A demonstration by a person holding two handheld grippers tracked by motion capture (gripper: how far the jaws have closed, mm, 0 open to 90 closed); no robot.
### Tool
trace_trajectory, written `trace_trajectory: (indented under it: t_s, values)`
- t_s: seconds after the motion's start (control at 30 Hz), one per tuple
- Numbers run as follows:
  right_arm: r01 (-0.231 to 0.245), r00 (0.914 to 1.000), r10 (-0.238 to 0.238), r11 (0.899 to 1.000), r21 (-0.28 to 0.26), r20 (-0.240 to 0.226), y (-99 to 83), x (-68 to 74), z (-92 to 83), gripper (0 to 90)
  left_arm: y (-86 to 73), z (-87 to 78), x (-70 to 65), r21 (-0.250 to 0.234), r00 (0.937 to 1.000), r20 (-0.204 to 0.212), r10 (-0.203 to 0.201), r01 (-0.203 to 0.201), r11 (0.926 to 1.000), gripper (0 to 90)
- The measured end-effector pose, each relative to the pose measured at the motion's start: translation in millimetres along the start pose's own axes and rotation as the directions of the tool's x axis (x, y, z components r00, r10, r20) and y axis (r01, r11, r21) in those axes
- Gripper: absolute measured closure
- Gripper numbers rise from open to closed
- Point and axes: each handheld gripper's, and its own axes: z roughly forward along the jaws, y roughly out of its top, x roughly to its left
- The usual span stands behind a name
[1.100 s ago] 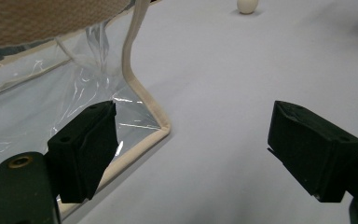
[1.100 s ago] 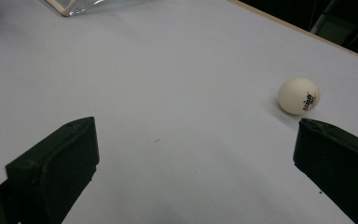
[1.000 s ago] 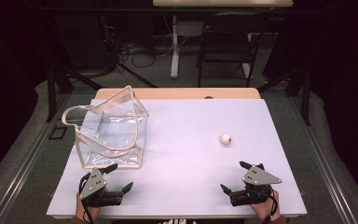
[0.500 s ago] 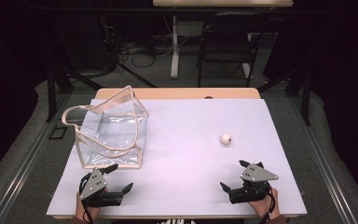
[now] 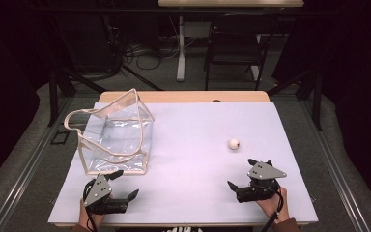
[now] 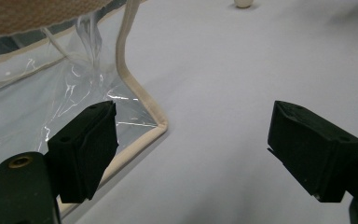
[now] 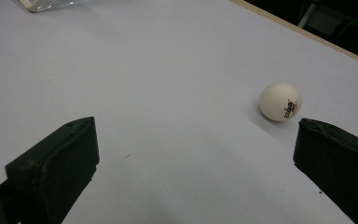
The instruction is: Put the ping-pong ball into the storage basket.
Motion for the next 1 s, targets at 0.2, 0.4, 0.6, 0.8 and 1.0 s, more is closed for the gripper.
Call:
trace_trajectory:
  t_s: [0.2,0.4,0.6,0.8,1.0]
  values:
    - [-0.010,0.9999,0.010,1.000,0.017,0.005,2.5,-5.6,4.5,0.0,-0.4,1.0,0.5,0.005,1.0000,0.003,-0.004,0.004,1.0000,16.0]
    - [-0.012,0.9999,0.011,1.000,0.024,0.012,6.4,-10.6,9.0,0.0,-0.3,1.4,0.6,0.005,1.0000,0.004,-0.004,0.004,1.0000,16.0]
    - [-0.015,0.9998,0.015,0.999,0.033,0.014,10.2,-16.9,15.8,0.0,-0.6,1.7,1.1,0.005,0.9999,0.009,-0.005,0.005,1.0000,16.0]
    - [-0.013,0.9996,0.012,1.000,0.027,0.024,11.1,-21.4,17.7,0.0,-0.6,3.0,1.3,0.006,0.9999,0.012,-0.004,0.004,1.0000,16.0]
    - [-0.034,0.9989,0.033,0.999,0.026,0.034,11.7,-30.9,17.8,0.0,-0.5,2.9,1.1,0.006,1.0000,0.009,-0.002,0.002,1.0000,16.0]
